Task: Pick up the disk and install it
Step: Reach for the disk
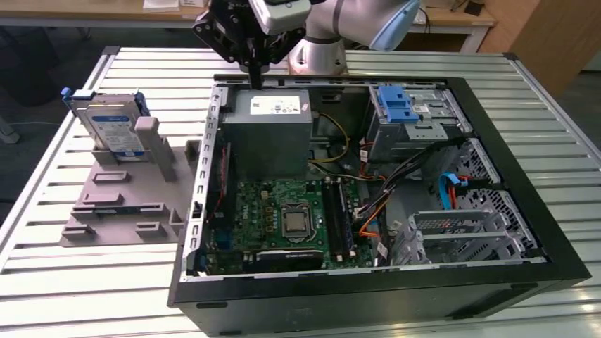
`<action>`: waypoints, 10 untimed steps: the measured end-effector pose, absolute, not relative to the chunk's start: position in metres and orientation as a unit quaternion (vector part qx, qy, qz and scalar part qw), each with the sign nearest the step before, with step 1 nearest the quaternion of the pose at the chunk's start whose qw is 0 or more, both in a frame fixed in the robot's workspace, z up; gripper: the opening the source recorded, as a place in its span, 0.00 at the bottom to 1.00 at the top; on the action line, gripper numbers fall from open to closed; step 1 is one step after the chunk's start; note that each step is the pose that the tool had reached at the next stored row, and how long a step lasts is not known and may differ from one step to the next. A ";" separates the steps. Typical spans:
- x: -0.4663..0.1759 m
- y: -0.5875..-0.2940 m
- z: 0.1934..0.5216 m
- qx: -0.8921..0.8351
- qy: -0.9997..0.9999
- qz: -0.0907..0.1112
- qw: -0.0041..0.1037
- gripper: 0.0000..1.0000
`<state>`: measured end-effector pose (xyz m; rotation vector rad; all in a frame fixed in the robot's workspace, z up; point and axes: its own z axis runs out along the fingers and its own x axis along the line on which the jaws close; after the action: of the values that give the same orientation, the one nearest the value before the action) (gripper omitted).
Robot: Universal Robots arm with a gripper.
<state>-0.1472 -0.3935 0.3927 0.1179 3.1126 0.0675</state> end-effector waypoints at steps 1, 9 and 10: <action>-0.148 -0.393 0.393 0.038 0.999 0.022 0.013 0.11; -0.150 -0.392 0.392 0.038 0.999 0.022 0.013 0.11; -0.150 -0.392 0.392 0.038 0.999 0.022 0.013 0.11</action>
<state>-0.1503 -0.3918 0.3915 0.1179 3.1127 0.0677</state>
